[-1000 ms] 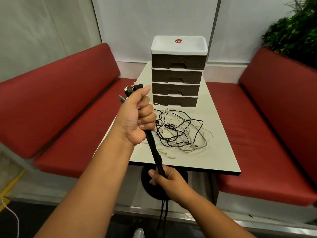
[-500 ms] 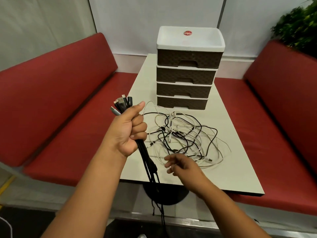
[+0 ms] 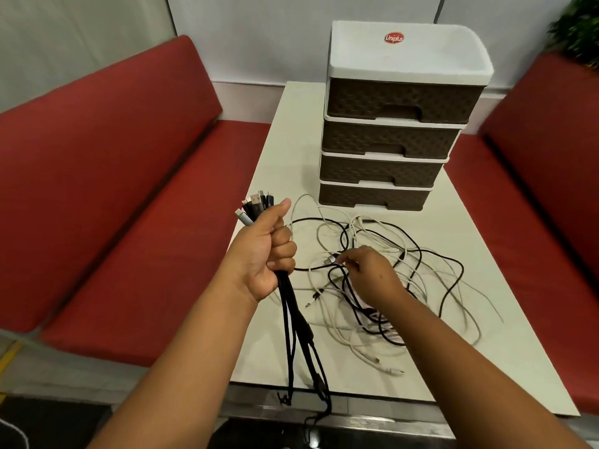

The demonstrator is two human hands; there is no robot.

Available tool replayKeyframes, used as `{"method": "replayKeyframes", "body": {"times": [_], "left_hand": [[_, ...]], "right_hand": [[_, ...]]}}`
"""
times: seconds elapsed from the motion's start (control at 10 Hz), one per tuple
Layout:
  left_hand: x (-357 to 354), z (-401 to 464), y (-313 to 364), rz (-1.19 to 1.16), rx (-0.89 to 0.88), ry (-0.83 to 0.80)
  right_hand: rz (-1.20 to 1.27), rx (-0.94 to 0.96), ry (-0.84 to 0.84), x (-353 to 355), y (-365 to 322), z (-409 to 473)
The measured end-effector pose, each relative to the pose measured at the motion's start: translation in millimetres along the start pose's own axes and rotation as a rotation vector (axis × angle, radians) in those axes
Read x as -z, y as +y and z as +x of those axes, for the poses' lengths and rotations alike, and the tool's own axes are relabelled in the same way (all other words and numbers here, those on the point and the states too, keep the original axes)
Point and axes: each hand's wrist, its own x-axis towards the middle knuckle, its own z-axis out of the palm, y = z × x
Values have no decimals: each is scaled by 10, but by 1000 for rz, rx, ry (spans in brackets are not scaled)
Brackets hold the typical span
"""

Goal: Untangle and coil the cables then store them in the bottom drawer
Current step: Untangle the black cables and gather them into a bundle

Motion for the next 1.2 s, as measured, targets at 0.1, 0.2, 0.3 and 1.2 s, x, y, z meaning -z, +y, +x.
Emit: {"method": "replayKeyframes", "body": {"times": [0.1, 0.2, 0.3, 1.2], "left_hand": [[82, 134, 10, 24, -6, 15], [151, 234, -5, 40, -17, 10], [199, 315, -10, 55, -11, 1], [378, 434, 52, -15, 59, 16]], "right_hand": [[-223, 53, -123, -69, 87, 246], [-362, 106, -170, -135, 146, 373], [-471, 136, -168, -182, 152, 445], [-276, 292, -88, -492, -517, 431]]}}
